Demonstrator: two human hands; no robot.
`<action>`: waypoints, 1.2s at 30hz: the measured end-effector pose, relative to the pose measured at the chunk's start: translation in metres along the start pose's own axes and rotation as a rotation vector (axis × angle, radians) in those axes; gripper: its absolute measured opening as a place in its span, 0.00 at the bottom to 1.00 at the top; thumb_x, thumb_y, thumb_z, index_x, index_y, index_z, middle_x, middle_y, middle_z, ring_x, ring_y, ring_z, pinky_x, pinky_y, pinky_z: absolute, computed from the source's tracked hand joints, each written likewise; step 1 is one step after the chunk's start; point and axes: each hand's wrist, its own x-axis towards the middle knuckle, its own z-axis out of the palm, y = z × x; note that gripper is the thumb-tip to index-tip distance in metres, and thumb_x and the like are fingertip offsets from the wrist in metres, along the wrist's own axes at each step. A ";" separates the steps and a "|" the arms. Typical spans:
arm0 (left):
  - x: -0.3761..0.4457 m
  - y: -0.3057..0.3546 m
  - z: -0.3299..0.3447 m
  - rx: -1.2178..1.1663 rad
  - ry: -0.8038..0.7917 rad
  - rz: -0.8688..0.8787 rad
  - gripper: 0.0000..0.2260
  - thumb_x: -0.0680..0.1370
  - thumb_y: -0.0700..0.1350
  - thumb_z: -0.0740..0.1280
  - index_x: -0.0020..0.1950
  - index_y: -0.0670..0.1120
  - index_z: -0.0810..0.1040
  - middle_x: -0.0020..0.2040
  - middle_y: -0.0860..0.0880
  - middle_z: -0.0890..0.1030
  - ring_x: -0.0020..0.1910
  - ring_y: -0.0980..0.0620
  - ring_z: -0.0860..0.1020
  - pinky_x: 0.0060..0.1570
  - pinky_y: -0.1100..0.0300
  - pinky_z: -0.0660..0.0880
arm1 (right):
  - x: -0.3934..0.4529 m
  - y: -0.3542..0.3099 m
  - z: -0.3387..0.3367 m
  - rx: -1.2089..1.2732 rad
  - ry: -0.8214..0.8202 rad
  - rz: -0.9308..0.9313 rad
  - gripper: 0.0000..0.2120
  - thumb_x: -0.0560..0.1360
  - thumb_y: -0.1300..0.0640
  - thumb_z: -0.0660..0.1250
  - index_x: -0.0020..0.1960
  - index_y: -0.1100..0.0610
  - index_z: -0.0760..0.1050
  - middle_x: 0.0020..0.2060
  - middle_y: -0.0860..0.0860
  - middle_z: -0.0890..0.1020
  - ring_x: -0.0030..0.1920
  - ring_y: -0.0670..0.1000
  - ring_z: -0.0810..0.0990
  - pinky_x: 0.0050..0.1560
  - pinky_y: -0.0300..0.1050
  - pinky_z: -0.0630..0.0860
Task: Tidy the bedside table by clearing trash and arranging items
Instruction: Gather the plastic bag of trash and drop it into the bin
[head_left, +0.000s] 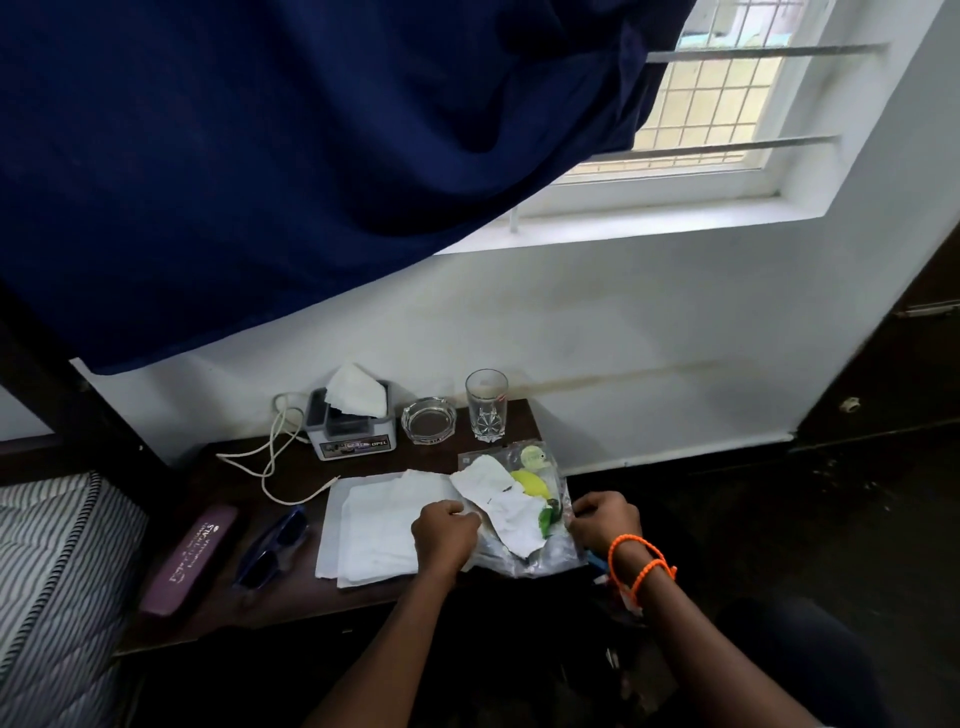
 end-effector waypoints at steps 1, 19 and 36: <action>-0.002 0.001 0.001 -0.003 -0.007 -0.002 0.18 0.72 0.43 0.72 0.62 0.44 0.84 0.58 0.44 0.86 0.59 0.45 0.82 0.62 0.55 0.77 | -0.001 0.000 0.000 0.007 -0.006 0.003 0.04 0.65 0.59 0.76 0.35 0.52 0.82 0.35 0.51 0.86 0.40 0.50 0.85 0.48 0.40 0.80; -0.046 0.059 0.062 0.078 -0.176 0.292 0.13 0.71 0.43 0.72 0.55 0.51 0.87 0.47 0.51 0.88 0.48 0.54 0.85 0.53 0.60 0.80 | 0.007 0.035 -0.073 0.028 0.125 0.009 0.07 0.66 0.66 0.74 0.38 0.54 0.84 0.33 0.53 0.85 0.35 0.48 0.81 0.41 0.35 0.75; -0.018 0.047 0.191 0.471 -0.445 0.294 0.08 0.72 0.34 0.62 0.34 0.43 0.75 0.45 0.36 0.83 0.52 0.39 0.82 0.41 0.58 0.70 | 0.057 0.103 -0.082 -0.123 0.133 0.181 0.10 0.70 0.64 0.69 0.38 0.50 0.84 0.43 0.56 0.86 0.46 0.58 0.85 0.48 0.46 0.82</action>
